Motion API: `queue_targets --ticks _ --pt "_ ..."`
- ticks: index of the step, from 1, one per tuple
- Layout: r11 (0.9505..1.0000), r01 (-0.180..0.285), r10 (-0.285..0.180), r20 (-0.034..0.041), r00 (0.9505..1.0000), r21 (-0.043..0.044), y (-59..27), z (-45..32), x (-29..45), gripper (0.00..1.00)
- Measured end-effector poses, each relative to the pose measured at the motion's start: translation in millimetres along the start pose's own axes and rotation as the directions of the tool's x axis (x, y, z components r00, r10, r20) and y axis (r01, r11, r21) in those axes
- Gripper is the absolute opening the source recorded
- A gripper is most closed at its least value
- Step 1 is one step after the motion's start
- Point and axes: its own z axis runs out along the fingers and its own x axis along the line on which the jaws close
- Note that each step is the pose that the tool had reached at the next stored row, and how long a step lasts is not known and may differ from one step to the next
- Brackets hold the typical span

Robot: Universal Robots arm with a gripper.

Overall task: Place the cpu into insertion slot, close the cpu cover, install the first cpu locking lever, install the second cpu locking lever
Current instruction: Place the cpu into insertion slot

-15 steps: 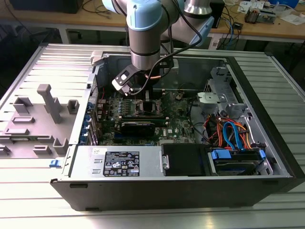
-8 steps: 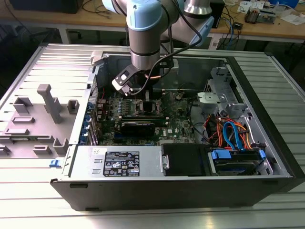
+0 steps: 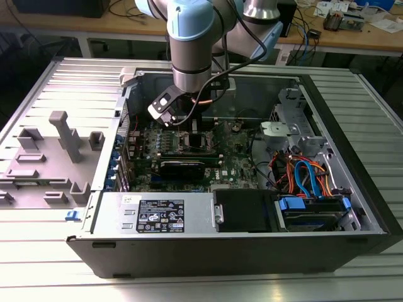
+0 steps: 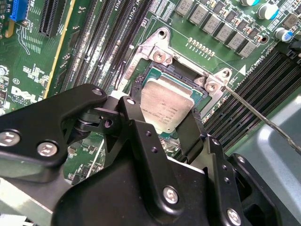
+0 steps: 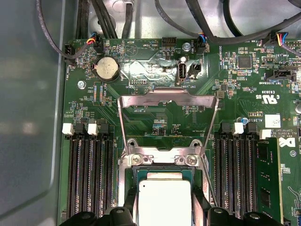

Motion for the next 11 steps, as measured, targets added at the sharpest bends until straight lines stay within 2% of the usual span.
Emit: queue_targets --ticks 11 --pt "1.0000 0.000 0.000 0.0000 1.0000 -0.0001 0.0 0.1 0.0 0.55"
